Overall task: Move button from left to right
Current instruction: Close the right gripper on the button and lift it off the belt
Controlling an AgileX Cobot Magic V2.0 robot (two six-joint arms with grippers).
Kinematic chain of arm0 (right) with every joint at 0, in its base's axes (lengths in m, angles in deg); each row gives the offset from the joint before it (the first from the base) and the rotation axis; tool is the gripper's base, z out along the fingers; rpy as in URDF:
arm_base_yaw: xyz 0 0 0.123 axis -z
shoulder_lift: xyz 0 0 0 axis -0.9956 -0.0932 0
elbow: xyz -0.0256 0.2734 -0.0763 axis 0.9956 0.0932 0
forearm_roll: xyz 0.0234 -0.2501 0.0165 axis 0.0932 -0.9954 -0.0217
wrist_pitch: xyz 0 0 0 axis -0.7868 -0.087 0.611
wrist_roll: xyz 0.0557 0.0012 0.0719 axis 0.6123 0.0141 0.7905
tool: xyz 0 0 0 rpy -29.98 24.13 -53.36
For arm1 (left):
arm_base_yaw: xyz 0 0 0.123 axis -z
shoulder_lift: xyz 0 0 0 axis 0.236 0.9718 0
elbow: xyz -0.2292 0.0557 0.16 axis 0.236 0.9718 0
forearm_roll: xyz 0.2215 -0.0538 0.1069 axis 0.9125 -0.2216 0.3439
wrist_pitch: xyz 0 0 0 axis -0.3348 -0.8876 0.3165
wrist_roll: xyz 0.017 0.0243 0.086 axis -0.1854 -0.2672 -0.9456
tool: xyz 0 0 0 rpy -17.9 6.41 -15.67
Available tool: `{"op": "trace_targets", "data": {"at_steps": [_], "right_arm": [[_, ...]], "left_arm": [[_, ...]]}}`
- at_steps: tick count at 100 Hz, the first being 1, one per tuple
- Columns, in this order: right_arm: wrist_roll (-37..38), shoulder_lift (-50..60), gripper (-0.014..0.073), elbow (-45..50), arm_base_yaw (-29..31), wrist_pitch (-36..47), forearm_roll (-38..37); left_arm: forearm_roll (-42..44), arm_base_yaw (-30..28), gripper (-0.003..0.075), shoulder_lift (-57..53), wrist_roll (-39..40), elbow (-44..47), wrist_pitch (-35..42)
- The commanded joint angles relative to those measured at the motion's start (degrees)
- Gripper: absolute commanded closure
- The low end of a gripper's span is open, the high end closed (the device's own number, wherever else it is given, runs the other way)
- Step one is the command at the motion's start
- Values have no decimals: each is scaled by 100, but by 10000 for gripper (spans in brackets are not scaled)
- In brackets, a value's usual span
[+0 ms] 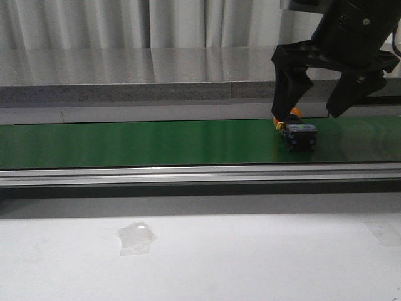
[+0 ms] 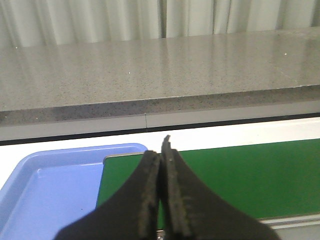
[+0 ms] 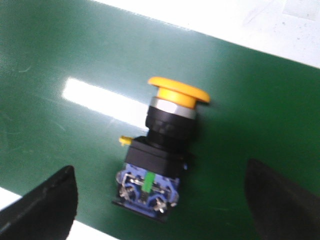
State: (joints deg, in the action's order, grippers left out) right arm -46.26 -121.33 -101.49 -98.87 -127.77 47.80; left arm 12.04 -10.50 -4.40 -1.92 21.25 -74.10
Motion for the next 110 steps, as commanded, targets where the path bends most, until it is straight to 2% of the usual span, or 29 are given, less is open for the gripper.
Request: {"op": "trace_targets", "data": {"at_steps": [1, 17, 36, 43, 62, 79, 93, 110], "right_arm": [[-82, 135, -46, -191, 0, 203, -86], [-82, -85, 111, -191, 5, -21, -114], [-82, -143, 407, -198, 5, -195, -119], [-82, -109, 471, -261, 5, -318, -126], [-82, -10, 484, -863, 5, -825, -323], [-82, 107, 484, -1388, 100, -1105, -1012], [-82, 113, 484, -1624, 451, -1225, -1363], [-82, 113, 484, -1646, 1245, -1161, -1454]], "left_arm": [[-61, 58, 740, 26, 4, -170, 474], [-61, 58, 740, 26, 4, -170, 474], [-61, 58, 740, 26, 4, -170, 474], [-61, 58, 740, 26, 4, -170, 474], [-61, 58, 740, 26, 4, -170, 474], [-61, 58, 740, 26, 4, -170, 474], [-61, 58, 740, 26, 4, -170, 474], [-61, 58, 740, 26, 4, -170, 474]]}}
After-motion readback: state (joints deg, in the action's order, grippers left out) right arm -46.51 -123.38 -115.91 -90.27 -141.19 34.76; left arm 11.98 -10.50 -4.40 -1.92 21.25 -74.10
